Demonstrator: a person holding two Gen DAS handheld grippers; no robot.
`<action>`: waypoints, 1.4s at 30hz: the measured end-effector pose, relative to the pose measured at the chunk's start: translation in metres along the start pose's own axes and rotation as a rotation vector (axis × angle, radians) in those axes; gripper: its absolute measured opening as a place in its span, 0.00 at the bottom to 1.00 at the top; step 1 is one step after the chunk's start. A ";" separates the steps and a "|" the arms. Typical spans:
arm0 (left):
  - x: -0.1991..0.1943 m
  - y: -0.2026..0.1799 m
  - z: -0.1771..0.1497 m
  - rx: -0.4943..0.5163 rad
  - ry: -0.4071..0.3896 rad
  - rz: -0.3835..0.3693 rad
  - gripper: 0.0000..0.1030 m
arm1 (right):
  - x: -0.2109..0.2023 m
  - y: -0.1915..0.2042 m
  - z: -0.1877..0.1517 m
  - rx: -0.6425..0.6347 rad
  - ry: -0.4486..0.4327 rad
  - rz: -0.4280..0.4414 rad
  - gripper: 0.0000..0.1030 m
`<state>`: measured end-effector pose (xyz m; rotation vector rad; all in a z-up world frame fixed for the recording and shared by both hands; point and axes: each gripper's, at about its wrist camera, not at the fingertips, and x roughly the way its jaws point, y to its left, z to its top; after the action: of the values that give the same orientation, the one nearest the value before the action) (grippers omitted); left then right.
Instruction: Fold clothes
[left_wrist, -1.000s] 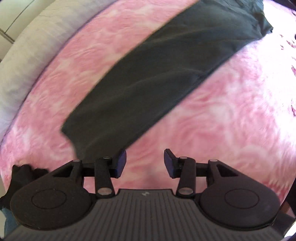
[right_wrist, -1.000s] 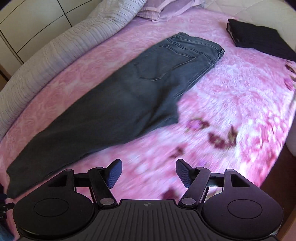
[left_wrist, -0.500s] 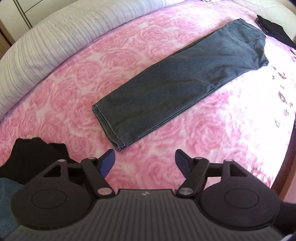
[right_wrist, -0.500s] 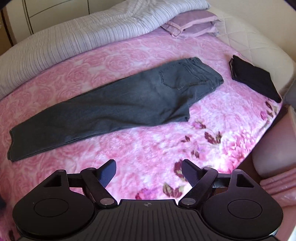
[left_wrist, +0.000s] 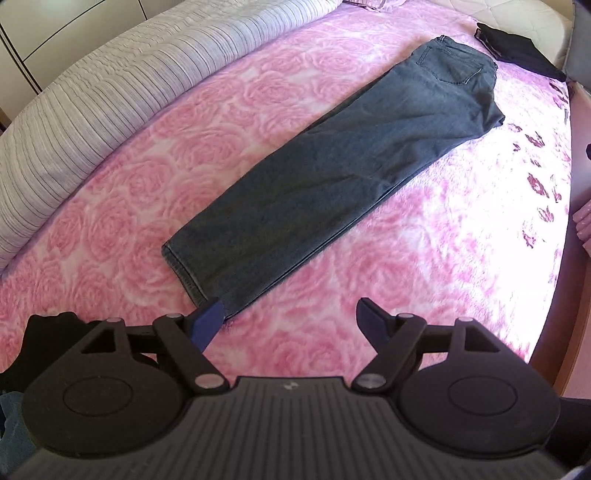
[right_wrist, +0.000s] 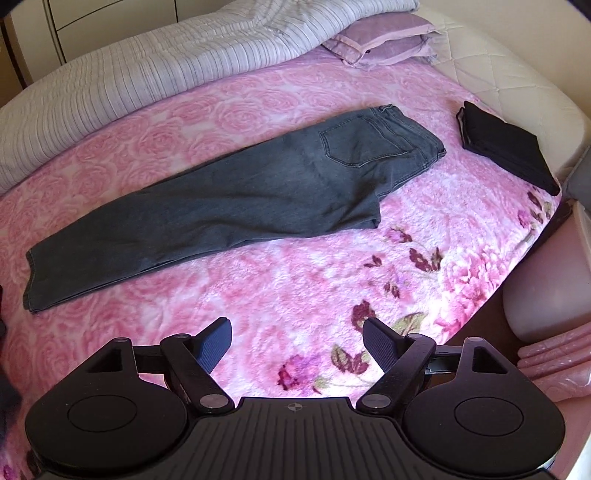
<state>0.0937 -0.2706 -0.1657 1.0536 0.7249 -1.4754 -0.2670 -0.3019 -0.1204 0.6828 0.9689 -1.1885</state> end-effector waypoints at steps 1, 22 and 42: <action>0.000 0.001 -0.001 -0.008 0.004 0.005 0.74 | 0.001 0.001 0.000 -0.004 0.001 0.004 0.79; -0.050 0.026 -0.063 -0.029 -0.128 0.323 0.79 | 0.060 0.210 -0.072 -1.081 -0.239 0.320 0.76; -0.007 0.133 -0.109 -0.265 -0.175 0.287 0.79 | 0.219 0.416 -0.131 -1.507 -0.590 0.294 0.42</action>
<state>0.2464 -0.1953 -0.1889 0.7794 0.5976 -1.1716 0.1172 -0.1774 -0.3946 -0.6868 0.9104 -0.1314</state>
